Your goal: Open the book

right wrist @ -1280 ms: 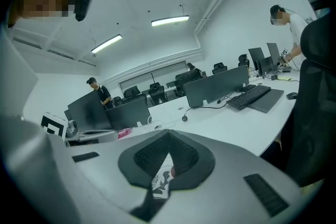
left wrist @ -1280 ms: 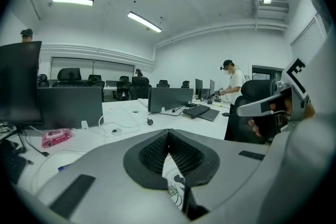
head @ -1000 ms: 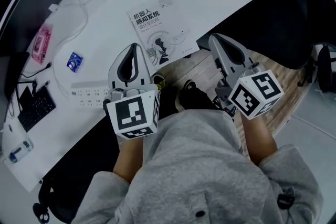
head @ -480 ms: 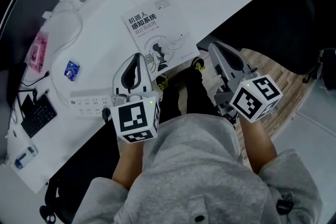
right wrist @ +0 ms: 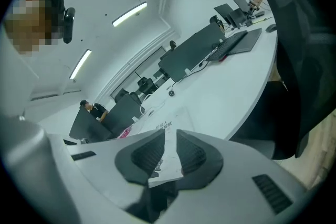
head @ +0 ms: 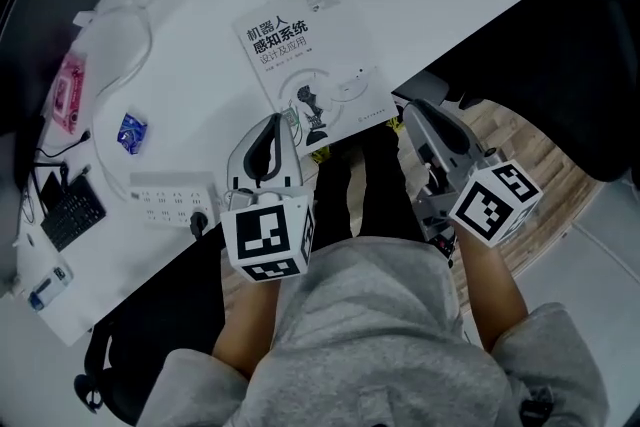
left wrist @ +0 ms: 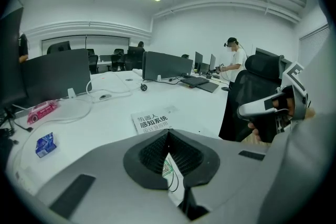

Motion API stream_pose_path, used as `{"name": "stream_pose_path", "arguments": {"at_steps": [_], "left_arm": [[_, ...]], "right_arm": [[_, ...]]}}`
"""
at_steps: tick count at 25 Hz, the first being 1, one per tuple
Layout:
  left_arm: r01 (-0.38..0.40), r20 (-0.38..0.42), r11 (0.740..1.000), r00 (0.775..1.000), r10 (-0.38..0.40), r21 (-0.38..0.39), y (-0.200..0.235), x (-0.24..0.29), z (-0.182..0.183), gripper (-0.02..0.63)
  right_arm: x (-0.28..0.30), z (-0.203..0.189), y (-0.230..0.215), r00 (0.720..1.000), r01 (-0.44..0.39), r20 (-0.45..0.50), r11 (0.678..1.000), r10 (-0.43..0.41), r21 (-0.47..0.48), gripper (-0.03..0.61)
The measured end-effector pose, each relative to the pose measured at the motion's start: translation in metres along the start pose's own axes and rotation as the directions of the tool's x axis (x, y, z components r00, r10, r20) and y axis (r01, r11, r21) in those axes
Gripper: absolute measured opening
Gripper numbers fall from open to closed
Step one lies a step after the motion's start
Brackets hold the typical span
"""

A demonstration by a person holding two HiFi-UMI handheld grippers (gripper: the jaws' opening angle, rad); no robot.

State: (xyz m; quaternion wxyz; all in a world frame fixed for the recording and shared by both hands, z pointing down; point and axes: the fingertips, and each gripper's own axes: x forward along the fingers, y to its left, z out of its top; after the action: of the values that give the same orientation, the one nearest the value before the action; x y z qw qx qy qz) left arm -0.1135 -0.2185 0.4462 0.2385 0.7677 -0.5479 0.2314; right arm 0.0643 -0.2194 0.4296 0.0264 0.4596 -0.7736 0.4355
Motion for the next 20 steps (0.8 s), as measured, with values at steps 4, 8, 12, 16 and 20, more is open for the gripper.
{"name": "stream_pose_path", "arguments": {"at_steps": [4, 8, 12, 16, 20], "left_arm": [[0.003, -0.031, 1.000, 1.000, -0.003, -0.018, 0.000, 0.013, -0.015, 0.009], [-0.013, -0.059, 1.000, 0.998, 0.011, -0.020, 0.005, 0.025, -0.029, 0.009], [-0.034, -0.092, 0.999, 0.995, 0.031, -0.027, 0.010, 0.037, -0.041, 0.009], [-0.054, -0.122, 0.998, 0.991, 0.049, -0.034, 0.015, 0.048, -0.050, 0.009], [-0.070, -0.149, 0.997, 0.987, 0.064, -0.039, 0.018, 0.057, -0.057, 0.009]], "right_arm": [[0.009, -0.015, -0.010, 0.999, -0.019, -0.030, 0.999, 0.020, 0.038, 0.112], [0.016, -0.031, -0.024, 0.998, -0.008, -0.063, 0.997, 0.012, 0.075, 0.125], [0.020, -0.044, -0.039, 0.996, 0.007, -0.091, 0.993, 0.004, 0.115, 0.132], [0.025, -0.056, -0.049, 0.992, 0.000, -0.122, 0.989, 0.019, 0.149, 0.135], [0.032, -0.068, -0.055, 0.989, -0.011, -0.146, 0.980, 0.040, 0.198, 0.135]]}}
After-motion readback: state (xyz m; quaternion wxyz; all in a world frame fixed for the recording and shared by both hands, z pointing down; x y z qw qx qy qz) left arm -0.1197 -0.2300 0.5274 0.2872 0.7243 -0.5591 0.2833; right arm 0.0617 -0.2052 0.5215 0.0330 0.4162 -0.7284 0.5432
